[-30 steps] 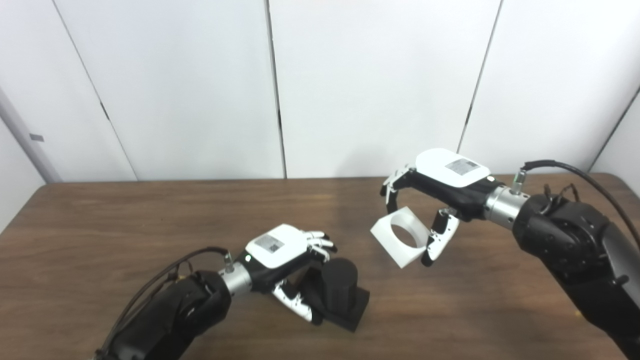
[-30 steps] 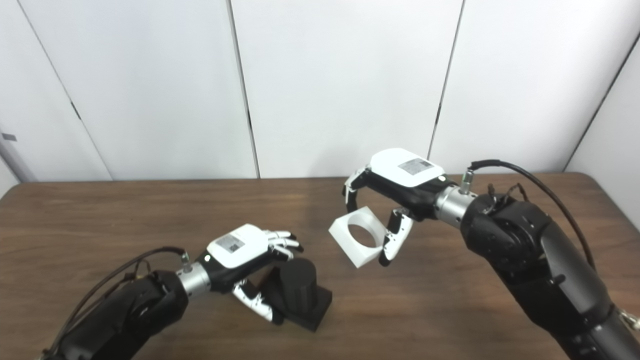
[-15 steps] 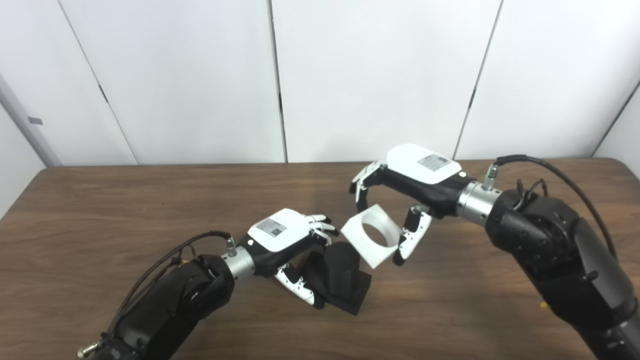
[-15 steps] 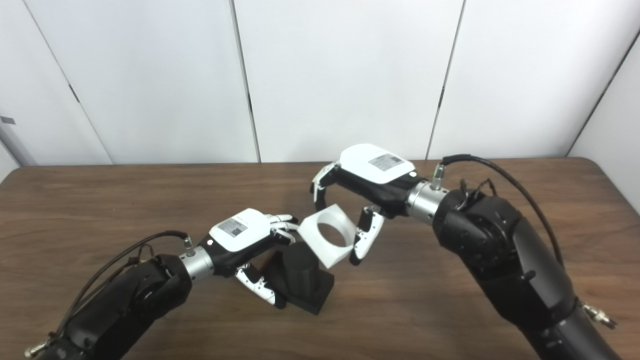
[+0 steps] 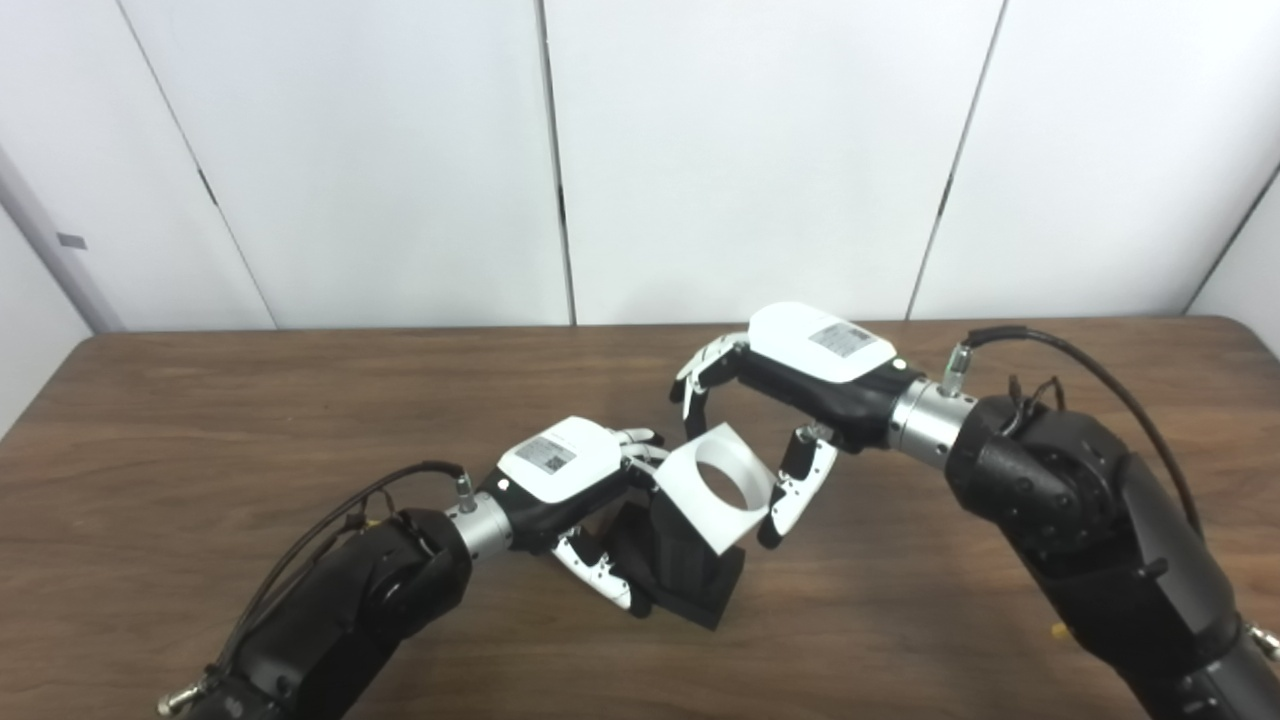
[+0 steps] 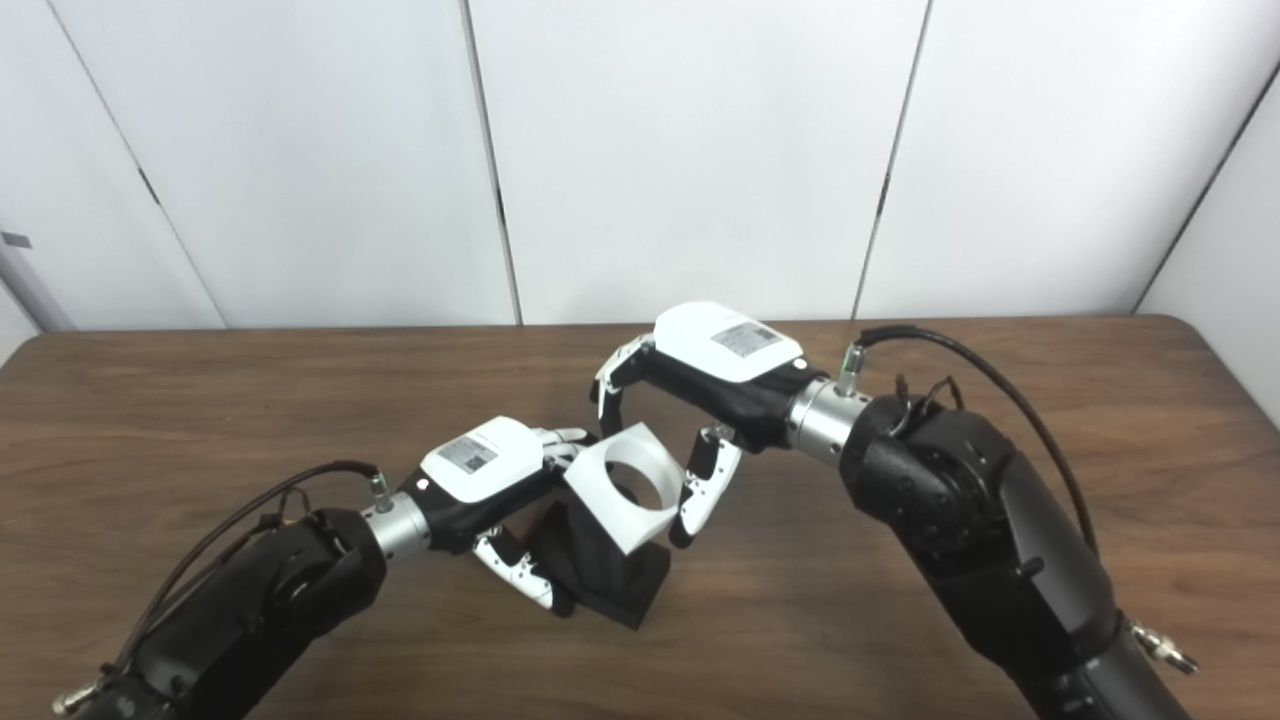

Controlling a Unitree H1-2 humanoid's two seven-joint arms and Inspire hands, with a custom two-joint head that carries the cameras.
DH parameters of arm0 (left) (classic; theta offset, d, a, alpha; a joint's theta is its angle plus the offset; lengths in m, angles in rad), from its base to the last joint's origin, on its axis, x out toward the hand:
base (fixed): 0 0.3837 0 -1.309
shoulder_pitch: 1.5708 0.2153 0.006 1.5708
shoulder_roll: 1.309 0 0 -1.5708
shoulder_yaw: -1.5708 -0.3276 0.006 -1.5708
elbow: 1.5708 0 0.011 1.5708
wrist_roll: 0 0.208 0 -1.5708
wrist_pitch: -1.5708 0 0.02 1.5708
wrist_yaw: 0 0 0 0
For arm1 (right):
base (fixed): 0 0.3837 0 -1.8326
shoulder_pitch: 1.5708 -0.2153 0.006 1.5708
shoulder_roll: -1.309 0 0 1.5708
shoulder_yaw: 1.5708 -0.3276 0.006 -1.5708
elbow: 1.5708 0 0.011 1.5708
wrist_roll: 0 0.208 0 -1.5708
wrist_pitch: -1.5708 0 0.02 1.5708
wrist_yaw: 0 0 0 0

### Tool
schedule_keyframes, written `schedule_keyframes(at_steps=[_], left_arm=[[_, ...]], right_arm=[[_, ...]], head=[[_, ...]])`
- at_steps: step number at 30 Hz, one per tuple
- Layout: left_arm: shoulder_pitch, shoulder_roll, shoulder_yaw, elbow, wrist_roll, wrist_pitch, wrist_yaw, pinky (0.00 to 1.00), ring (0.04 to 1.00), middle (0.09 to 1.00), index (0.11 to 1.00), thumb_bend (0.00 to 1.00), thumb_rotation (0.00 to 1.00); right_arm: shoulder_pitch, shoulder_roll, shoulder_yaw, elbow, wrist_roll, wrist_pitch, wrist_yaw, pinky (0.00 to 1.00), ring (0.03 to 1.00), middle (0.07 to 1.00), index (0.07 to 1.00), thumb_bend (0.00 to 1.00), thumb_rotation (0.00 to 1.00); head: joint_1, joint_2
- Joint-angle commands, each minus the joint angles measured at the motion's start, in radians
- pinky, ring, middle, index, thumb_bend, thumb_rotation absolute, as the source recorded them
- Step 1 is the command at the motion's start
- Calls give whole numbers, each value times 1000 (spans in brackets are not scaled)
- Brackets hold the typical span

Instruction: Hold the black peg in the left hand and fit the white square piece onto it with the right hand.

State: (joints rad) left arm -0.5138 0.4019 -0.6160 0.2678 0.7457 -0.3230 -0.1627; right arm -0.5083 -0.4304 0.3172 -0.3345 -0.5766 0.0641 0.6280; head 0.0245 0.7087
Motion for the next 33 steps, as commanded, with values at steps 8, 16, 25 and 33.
schedule_keyframes(at_steps=[8, 16, 25, 33], left_arm=[[24, -11, -49, 27, 74, 25, -74, 841, 931, 867, 493, 522, 72], [27, -14, -46, 21, 74, 27, -71, 840, 929, 864, 493, 522, 72], [27, -15, -48, 15, 81, 33, -74, 837, 930, 865, 493, 522, 73], [28, -16, -50, 13, 84, 33, -73, 829, 924, 859, 493, 522, 72]], right_arm=[[-30, -2, -8, 16, 11, -32, -26, 696, 797, 738, 478, 515, 136], [-27, 8, 3, 48, 13, -42, -35, 693, 788, 737, 479, 515, 136], [-25, 23, 11, 83, 7, -52, -45, 690, 784, 737, 479, 514, 136], [-25, 40, 18, 85, -6, -39, -45, 693, 789, 743, 479, 513, 137]], head=[[6, 4], [9, 7], [11, 8], [13, 9]])
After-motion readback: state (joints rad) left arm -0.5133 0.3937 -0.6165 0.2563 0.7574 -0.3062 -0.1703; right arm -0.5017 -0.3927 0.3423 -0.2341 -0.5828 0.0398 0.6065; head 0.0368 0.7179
